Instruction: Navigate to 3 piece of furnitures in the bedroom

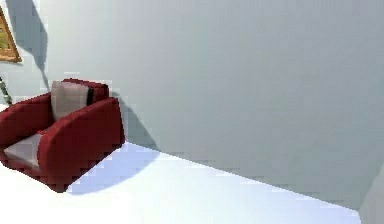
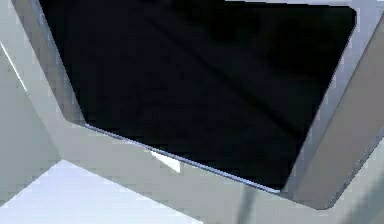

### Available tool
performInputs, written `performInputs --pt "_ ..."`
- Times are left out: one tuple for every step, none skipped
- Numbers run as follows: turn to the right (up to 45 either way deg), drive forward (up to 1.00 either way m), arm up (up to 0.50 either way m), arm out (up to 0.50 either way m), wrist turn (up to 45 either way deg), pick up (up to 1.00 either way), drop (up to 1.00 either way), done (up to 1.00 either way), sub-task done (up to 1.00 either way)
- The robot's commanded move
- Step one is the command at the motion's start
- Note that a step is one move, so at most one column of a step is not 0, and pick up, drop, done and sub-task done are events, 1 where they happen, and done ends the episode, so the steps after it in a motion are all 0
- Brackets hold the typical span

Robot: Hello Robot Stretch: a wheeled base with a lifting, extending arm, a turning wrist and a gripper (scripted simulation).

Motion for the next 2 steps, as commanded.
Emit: performInputs --pt "-33.0 0.00 0.00 0.00 0.0 0.00 0.00 0.00 0.00" --pt "0.0 0.85 0.00 0.00 0.0 0.00 0.00 0.00 0.00"
